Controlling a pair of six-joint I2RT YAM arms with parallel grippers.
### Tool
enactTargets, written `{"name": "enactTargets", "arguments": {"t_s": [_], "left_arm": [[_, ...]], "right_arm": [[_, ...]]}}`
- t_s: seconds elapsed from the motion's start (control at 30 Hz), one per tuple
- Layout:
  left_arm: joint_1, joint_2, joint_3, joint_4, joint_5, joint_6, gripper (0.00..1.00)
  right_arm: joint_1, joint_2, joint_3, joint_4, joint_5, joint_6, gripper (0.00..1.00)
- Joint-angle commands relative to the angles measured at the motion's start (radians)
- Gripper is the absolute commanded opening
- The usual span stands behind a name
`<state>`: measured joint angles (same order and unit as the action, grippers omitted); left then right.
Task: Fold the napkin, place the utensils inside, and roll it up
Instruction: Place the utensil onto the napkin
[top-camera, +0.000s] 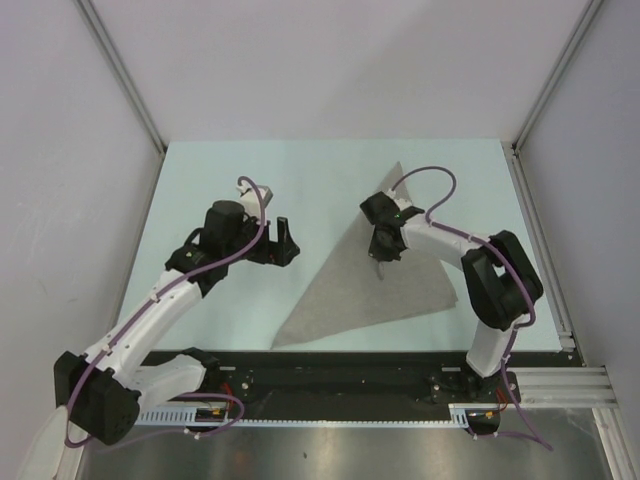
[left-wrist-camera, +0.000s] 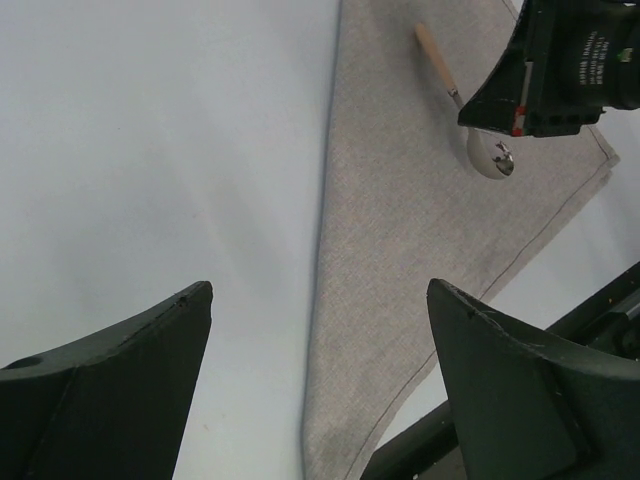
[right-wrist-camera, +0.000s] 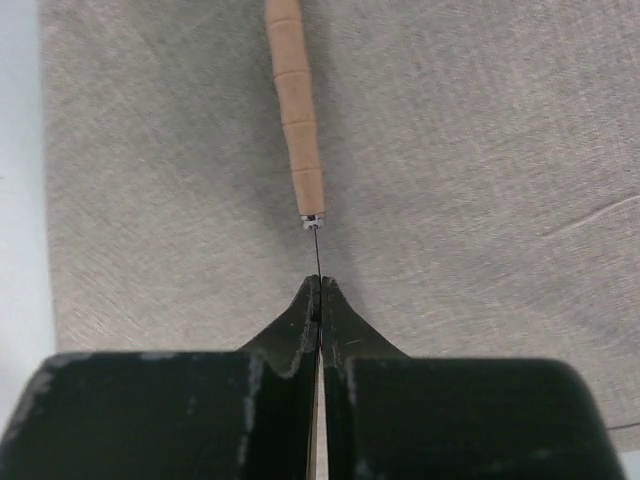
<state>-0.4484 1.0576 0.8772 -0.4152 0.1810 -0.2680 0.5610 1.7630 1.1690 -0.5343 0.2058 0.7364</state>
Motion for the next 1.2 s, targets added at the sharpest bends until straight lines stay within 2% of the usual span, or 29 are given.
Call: {"name": "enactTargets", "arguments": {"t_s": [0.0, 0.3, 0.37, 0.5, 0.7, 0.77, 0.97, 1.17], "left_arm": [[0.008, -0.054, -0.004, 0.003, 0.011, 0.023, 0.93], [0.008, -0.14, -0.03, 0.0, 0.008, 0.024, 0.93], [0.01, -0.146, -0.03, -0.004, 0.012, 0.021, 0.94], [0.008, -0.165, -0.035, 0.0, 0.023, 0.021, 0.93], [0.01, -0.185, -0.035, -0.004, -0.001, 0.026, 0.94], [0.01, -0.185, -0.035, -0.005, -0.009, 0.029, 0.94], [0.011, -0.186, -0.034, -0.007, -0.035, 0.036, 0.94], [0.011, -0.197, -0.041, 0.006, -0.058, 0.052, 0.94]], "right_arm": [[0.079, 0.097, 0.17, -0.191, 0.22, 0.132, 0.0], [0.201, 0.415, 0.602, -0.547, 0.409, 0.204, 0.0], [0.217, 0.478, 0.659, -0.614, 0.423, 0.225, 0.0], [0.226, 0.532, 0.738, -0.644, 0.408, 0.228, 0.0], [0.232, 0.517, 0.761, -0.56, 0.307, 0.181, 0.2], [0.232, 0.492, 0.753, -0.52, 0.278, 0.167, 0.33], [0.224, 0.405, 0.703, -0.432, 0.201, 0.135, 0.48], [0.162, 0.21, 0.566, -0.307, 0.129, 0.1, 0.56]]}}
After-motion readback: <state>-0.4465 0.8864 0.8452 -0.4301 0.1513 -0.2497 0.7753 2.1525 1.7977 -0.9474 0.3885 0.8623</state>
